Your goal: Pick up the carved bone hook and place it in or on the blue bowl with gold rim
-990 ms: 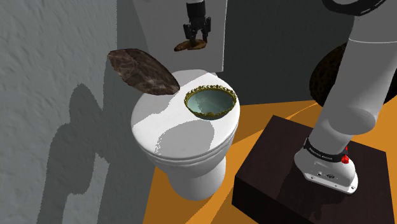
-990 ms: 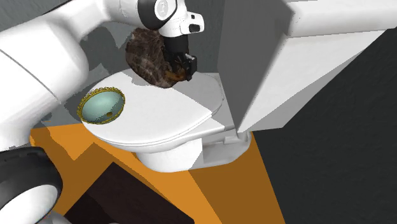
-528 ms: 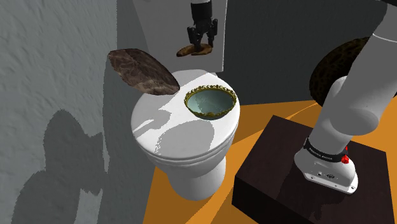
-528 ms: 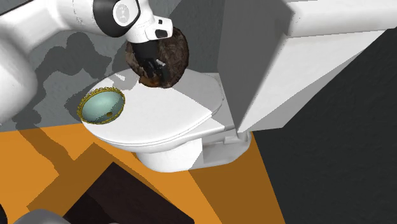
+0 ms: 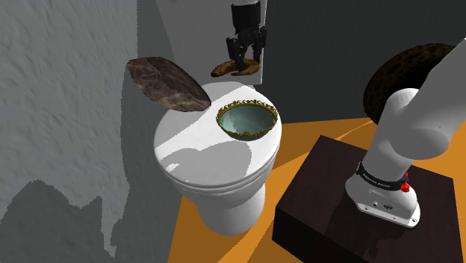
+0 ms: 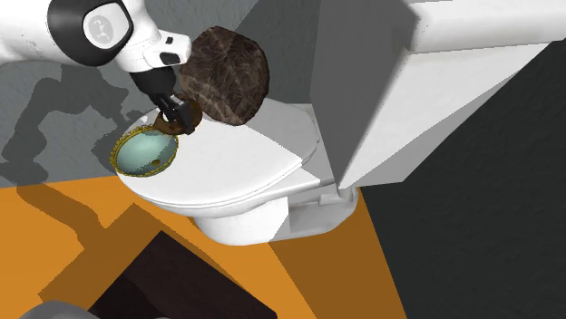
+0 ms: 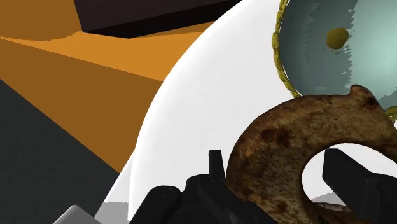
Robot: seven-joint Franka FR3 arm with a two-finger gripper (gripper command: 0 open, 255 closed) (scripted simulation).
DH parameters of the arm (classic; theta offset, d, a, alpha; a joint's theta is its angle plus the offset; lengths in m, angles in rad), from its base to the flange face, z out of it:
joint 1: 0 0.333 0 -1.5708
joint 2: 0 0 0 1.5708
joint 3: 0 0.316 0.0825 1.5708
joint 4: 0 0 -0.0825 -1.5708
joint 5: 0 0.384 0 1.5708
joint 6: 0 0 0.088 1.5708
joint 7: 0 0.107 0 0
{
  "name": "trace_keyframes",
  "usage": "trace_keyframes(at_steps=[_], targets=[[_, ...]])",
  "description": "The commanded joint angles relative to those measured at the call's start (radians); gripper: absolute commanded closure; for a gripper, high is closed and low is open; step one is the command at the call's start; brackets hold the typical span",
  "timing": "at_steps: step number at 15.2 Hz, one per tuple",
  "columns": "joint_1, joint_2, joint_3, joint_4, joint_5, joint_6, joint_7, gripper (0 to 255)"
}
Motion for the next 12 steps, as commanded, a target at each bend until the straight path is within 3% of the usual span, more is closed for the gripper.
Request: trace_keyframes(at_steps=[1, 8, 12], targets=[[0.017, -0.043, 0.025, -0.043, 0.014, -0.001, 0.039, 255], [0.079, -0.17, 0.12, -0.137, 0.078, -0.035, 0.176, 255], [0.081, -0.181, 0.122, -0.2, 0.082, 0.017, 0.177, 255]])
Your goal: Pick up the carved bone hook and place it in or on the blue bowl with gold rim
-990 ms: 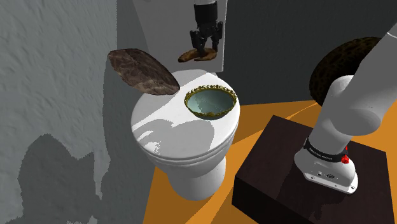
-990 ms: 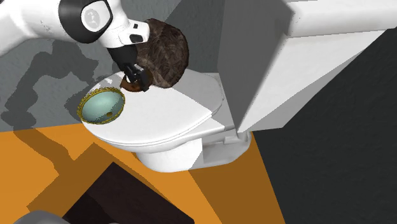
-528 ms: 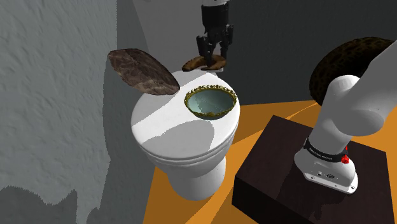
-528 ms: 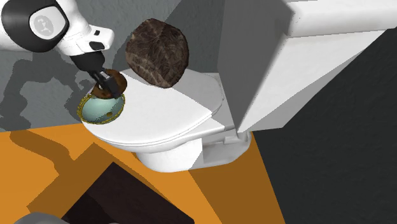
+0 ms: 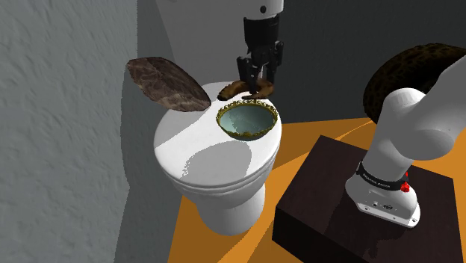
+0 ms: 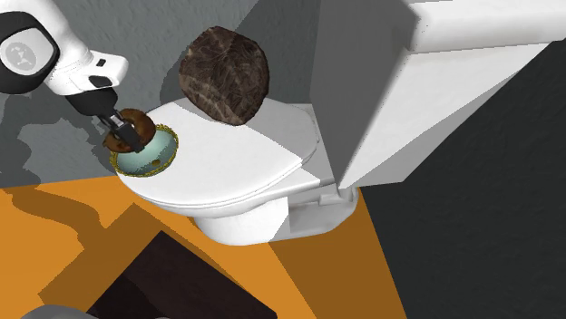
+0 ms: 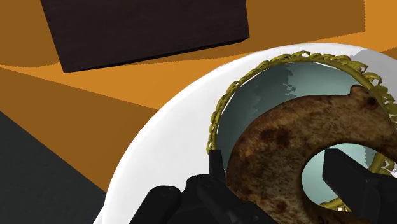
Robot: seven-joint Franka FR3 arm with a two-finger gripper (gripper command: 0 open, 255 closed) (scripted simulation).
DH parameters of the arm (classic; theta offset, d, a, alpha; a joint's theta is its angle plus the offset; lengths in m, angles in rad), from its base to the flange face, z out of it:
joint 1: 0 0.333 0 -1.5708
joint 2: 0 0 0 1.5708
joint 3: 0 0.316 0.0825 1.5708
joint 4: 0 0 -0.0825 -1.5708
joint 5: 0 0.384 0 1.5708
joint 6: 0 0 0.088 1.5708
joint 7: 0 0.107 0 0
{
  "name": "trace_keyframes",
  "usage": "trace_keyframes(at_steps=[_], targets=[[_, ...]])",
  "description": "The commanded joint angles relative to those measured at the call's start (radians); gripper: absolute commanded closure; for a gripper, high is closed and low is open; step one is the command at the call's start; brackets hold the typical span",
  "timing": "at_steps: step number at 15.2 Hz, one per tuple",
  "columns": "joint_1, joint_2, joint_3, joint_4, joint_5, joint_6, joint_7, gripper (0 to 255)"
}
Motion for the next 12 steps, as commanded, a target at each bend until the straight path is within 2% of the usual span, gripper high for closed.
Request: trace_keyframes(at_steps=[1, 10, 12], targets=[[0.002, -0.005, 0.002, -0.029, 0.002, 0.024, 0.002, 255], [0.007, -0.015, 0.01, -0.158, 0.009, 0.143, 0.005, 255], [0.007, -0.015, 0.01, -0.159, 0.009, 0.144, 0.005, 255]])
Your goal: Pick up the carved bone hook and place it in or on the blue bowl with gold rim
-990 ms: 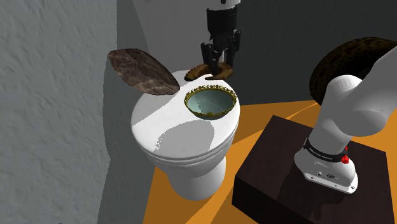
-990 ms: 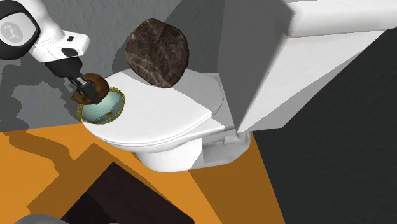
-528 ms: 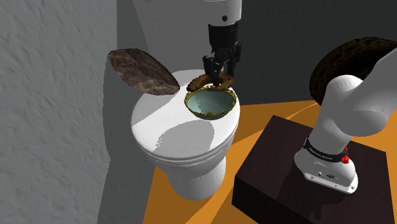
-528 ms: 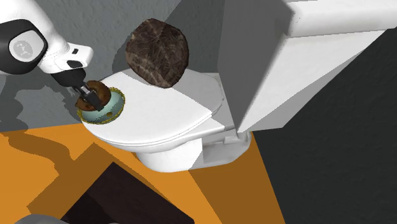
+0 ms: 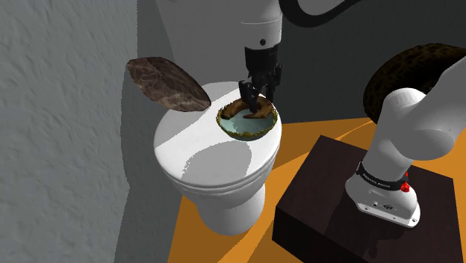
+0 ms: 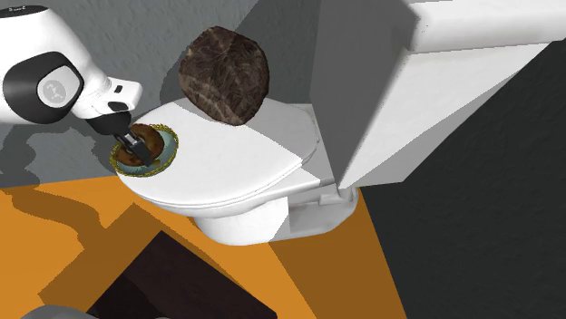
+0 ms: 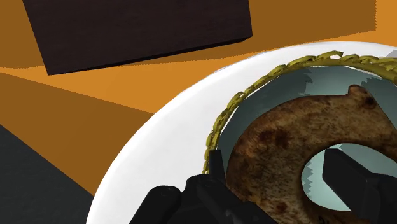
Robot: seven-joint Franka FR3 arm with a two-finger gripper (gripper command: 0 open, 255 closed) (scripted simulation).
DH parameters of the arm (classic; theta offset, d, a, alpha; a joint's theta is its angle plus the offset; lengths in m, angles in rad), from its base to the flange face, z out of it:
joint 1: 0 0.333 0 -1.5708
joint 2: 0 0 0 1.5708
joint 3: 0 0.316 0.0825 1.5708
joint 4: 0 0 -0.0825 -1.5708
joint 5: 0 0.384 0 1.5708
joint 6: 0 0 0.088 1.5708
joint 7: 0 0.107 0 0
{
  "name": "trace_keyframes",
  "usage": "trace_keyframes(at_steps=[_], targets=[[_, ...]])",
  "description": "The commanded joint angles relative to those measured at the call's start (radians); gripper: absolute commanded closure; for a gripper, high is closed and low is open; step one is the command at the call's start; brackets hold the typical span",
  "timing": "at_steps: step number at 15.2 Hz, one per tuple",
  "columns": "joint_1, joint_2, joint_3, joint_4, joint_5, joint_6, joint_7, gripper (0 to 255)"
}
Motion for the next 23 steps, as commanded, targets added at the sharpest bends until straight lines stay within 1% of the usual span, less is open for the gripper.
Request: trace_keyframes(at_steps=[1, 6, 7, 12, 16, 23], targets=[[0.0, -0.001, 0.001, -0.005, 0.0, 0.005, 0.0, 255], [0.0, -0.001, 0.001, -0.005, 0.0, 0.005, 0.0, 255], [0.0, -0.001, 0.001, -0.005, 0.0, 0.005, 0.001, 0], [0.0, -0.001, 0.001, -0.005, 0.0, 0.005, 0.0, 0], [-0.003, 0.013, -0.003, 0.134, -0.005, -0.12, 0.004, 0], [-0.003, 0.013, -0.003, 0.134, -0.005, -0.12, 0.004, 0]])
